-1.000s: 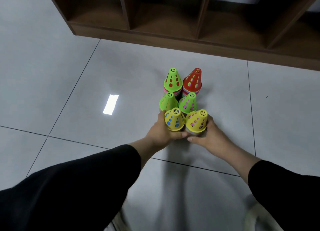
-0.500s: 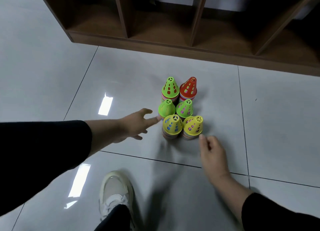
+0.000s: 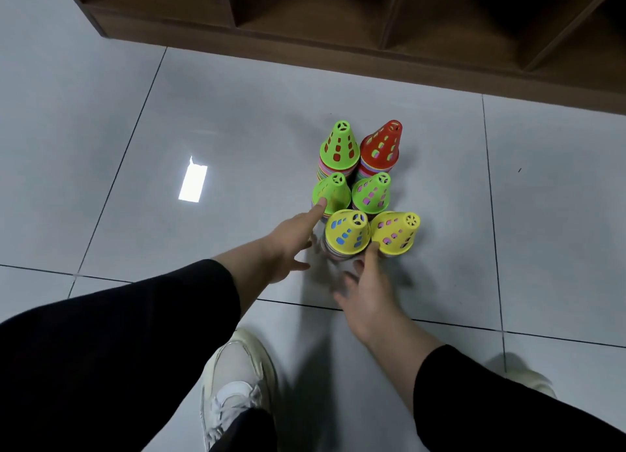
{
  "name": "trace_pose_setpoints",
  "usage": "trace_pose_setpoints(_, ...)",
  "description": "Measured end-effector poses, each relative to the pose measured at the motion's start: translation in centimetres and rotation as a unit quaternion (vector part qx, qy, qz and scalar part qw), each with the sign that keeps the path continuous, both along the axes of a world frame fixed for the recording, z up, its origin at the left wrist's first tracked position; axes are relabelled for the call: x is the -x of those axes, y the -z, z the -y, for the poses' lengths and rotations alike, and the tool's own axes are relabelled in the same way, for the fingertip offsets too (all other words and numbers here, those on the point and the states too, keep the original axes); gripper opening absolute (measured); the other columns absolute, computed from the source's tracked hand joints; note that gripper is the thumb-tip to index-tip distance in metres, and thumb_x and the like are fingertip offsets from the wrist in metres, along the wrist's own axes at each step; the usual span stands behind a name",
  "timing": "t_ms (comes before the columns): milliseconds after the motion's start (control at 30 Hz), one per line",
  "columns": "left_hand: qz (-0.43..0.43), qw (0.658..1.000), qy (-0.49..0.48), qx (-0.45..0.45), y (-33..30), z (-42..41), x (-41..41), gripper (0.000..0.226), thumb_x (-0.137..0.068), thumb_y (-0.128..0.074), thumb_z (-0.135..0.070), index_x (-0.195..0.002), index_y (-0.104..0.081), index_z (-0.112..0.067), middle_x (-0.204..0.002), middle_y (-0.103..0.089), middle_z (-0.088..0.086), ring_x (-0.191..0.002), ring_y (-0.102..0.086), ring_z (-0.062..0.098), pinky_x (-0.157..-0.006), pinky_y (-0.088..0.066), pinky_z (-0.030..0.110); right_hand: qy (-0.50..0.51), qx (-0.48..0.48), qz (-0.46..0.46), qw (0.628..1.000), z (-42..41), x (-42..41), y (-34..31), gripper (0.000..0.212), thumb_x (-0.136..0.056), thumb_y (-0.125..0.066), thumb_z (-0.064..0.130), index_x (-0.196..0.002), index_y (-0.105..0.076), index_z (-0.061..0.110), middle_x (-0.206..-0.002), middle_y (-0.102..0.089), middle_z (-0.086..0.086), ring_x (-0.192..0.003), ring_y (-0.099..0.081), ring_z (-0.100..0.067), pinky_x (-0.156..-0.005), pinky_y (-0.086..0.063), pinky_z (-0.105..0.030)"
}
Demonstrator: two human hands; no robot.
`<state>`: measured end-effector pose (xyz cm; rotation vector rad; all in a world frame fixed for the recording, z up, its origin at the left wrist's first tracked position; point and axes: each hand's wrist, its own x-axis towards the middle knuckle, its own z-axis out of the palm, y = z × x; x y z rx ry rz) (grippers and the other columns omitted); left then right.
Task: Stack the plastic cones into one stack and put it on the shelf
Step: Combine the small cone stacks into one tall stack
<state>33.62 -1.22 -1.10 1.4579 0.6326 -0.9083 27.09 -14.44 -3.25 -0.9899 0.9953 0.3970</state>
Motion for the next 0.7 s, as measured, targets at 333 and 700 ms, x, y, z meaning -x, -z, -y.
trace_pose_setpoints(333,0.003,0.999,-0.002,0.034,1.9,1.0,0.7,0.058,-0.084,-0.052,-0.076,-0.126,-0.061,-0.036,-0.127,-0.062,-0.011,-0.123,-0.052,0.012,-0.107,-0.042,0.046,-0.007,-0.032,0.036,0.999,-0.5,-0.4,1.3,0.052,-0.097,-0.036,0.062,-0.126,-0.062,0.028,-0.113,-0.073,0.013,-0.120,-0.058,-0.009,-0.107,-0.039,-0.041)
trace_pose_setpoints(700,0.019,0.995,-0.075,0.065,1.7,-1.3,2.7,0.049,-0.093,-0.045,-0.068,-0.124,-0.064,-0.035,-0.120,-0.067,-0.011,-0.120,-0.055,0.008,-0.112,-0.036,0.049,-0.042,-0.004,0.077,0.996,-1.7,-0.5,1.9,0.038,-0.090,-0.055,0.059,-0.113,-0.067,0.030,-0.117,-0.071,0.007,-0.113,-0.064,-0.011,-0.087,-0.050,-0.041)
